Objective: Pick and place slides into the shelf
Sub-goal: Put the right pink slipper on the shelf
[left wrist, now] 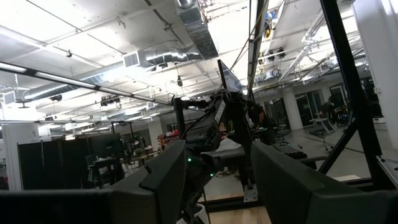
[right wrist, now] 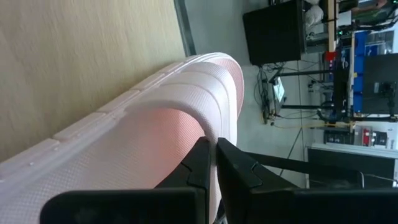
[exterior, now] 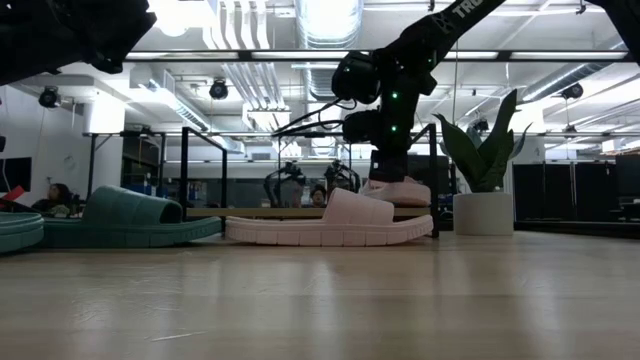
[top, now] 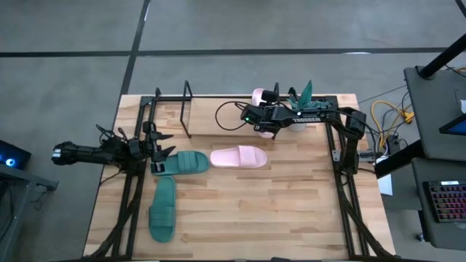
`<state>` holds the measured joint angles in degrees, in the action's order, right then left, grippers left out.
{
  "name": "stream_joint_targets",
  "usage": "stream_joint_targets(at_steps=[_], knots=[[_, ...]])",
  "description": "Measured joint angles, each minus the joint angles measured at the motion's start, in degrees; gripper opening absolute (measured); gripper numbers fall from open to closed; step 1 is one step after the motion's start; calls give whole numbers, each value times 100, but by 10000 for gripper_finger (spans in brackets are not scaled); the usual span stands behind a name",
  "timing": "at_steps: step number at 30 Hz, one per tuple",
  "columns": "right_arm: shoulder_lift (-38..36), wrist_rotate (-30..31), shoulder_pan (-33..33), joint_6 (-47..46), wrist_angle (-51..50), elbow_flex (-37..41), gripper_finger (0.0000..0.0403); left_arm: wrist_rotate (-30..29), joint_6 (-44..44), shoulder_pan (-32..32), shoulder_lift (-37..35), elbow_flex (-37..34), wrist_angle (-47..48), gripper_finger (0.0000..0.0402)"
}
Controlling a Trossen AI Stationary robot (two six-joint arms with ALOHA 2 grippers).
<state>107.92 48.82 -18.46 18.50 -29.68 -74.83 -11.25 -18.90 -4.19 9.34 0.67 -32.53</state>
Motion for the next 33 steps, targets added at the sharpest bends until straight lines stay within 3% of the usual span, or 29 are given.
stream_joint_targets(at_steps=[15,33], knots=[[858,137,-4,212,102,-374,13,-2,-2,-1,-2,0,1,168],[404,-271,-11,-73,-294,-421,14,-2,0,0,5,0,0,168]])
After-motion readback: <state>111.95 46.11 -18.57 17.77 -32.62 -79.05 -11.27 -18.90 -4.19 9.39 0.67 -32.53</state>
